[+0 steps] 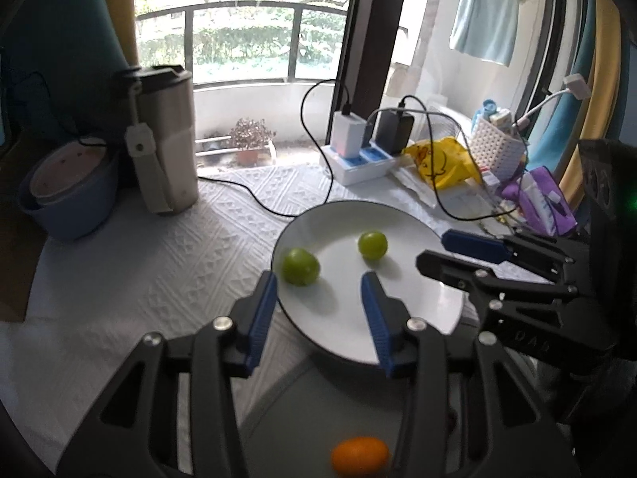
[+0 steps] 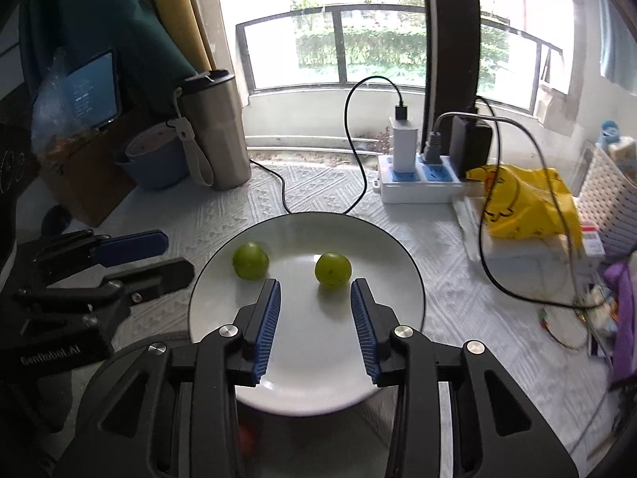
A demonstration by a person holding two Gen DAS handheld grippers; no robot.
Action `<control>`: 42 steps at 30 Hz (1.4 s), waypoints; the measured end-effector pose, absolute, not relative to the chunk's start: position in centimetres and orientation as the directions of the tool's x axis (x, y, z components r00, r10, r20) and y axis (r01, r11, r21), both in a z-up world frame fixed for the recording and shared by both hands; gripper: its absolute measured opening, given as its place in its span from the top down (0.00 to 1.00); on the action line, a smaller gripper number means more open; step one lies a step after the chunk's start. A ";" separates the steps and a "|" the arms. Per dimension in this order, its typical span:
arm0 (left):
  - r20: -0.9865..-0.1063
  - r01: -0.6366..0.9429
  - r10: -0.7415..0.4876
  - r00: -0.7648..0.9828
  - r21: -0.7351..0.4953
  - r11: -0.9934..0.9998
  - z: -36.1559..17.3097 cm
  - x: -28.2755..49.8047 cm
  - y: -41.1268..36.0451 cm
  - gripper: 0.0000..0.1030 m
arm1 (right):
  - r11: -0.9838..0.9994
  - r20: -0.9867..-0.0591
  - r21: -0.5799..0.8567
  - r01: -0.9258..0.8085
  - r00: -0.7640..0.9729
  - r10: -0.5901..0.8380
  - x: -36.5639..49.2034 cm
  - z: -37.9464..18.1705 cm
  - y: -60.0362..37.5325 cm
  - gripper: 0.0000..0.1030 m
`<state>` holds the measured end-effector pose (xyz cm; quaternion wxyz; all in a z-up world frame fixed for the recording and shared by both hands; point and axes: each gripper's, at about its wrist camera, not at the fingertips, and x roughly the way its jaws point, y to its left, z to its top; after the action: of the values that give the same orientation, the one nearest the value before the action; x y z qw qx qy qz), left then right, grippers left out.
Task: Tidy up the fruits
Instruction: 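Move both open tools back over the fruit mat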
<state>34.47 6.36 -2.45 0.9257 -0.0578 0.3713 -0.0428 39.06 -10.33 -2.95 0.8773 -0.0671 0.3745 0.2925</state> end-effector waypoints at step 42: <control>-0.698 0.003 -0.154 0.699 -0.213 0.977 -5.0 16.9 3.6 0.35 | 0.834 -0.697 0.114 -0.540 0.555 0.454 23.2 -3.5 -16.6 0.62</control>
<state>16.90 3.55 -5.03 0.9165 -0.0979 0.3856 -0.0430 23.21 -16.56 -3.48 0.8799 -0.0566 0.3778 0.2825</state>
